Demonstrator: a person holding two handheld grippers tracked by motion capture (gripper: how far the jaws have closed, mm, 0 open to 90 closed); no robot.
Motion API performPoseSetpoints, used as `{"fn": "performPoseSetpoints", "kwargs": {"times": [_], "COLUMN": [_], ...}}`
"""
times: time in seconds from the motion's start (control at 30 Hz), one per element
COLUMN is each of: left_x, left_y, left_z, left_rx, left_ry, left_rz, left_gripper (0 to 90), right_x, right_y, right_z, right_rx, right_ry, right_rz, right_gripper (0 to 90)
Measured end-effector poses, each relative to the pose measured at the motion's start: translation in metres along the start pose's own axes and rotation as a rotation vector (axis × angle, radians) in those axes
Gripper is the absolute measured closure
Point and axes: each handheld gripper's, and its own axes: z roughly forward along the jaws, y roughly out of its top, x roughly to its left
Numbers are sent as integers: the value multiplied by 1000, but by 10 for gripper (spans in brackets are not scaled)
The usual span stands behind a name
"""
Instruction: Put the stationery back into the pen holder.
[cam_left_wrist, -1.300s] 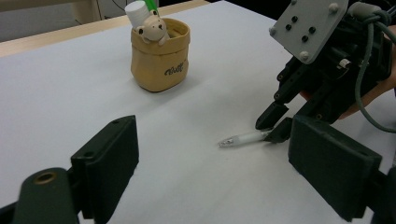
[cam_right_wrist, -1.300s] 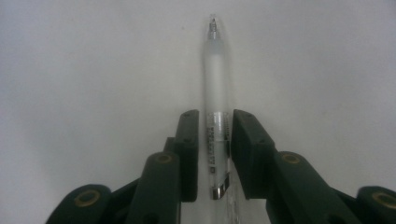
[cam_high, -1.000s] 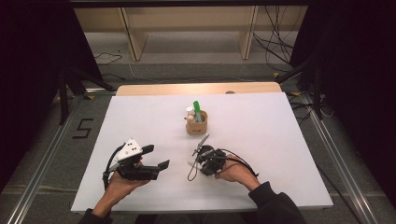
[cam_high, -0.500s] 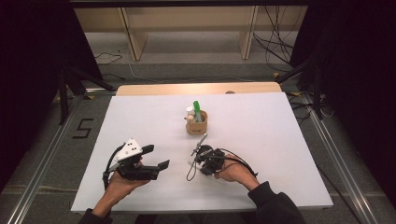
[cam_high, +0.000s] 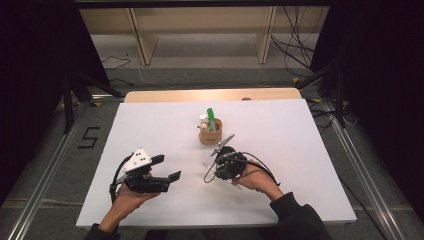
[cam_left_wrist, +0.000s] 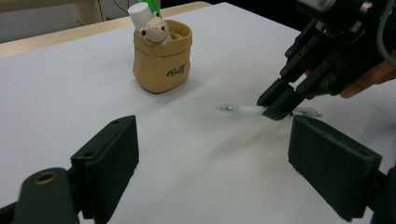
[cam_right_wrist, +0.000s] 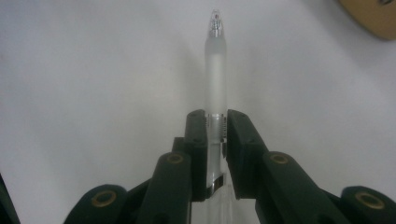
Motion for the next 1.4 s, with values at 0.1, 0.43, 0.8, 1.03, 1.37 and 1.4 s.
{"fn": "performPoseSetpoints", "kwargs": {"times": [0.1, 0.43, 0.8, 1.03, 1.37, 1.4], "left_x": [0, 2, 2, 3, 3, 3], "left_y": [0, 0, 0, 0, 0, 0], "left_z": [0, 0, 0, -1, -1, -1], "left_rx": [-4, -10, -15, -19, -23, -23], "left_ry": [0, 0, 4, 5, 4, 5], "left_rz": [-6, -12, -20, -24, -26, -26], "left_gripper": [156, 156, 156, 156, 156, 156], "right_x": [-7, -24, -41, -55, -67, -68], "right_y": [0, 0, 5, 15, 31, 33], "right_z": [-9, -31, -43, -44, -38, -38], "right_rx": [-90, -384, -564, -665, -740, -743], "right_ry": [5, -57, -97, -126, -163, -168], "right_rz": [36, 175, 267, 329, 367, 371], "right_gripper": [798, 797, 797, 797, 796, 796]}}
